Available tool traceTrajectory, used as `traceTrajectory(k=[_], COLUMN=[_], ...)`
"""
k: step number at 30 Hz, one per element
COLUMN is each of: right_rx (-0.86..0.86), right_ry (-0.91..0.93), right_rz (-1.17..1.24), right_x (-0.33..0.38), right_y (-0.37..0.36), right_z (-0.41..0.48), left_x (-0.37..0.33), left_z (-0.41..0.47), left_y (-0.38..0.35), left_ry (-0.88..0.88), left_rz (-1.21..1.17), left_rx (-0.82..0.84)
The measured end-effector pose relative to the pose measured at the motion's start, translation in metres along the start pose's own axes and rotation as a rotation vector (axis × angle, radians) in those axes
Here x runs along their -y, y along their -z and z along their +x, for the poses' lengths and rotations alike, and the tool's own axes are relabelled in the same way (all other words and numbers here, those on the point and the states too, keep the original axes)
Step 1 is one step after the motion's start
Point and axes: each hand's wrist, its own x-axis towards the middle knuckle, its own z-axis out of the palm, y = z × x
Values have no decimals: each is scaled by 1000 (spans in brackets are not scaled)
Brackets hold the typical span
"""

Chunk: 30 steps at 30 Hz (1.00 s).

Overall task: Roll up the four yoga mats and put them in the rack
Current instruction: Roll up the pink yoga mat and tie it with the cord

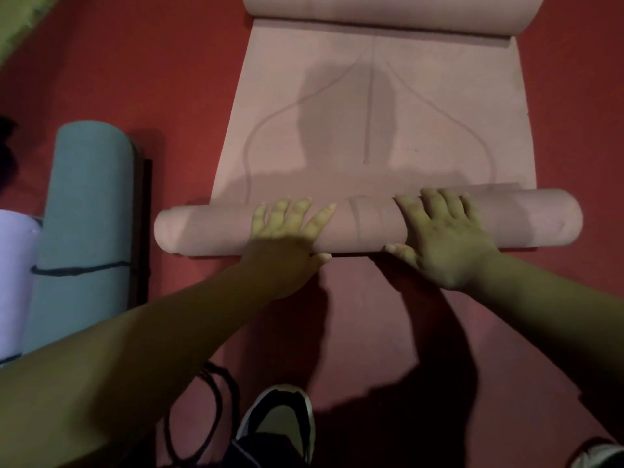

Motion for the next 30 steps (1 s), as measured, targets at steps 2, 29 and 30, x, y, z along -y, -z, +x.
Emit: traceTrajectory(k=[2,29,30], right_rx=[-21,69,74], right_ry=[-7,18,18], right_rz=[5,-21,-20], right_x=[0,-9,-9], right_y=[-3,18,19], right_z=[-2,35,36], left_x=[1,6,5], left_z=[5,21,19], left_y=[3,8,4], left_ry=[25,10,1], left_rz=[-17,-8,-4], left_rx=[43,25,-24])
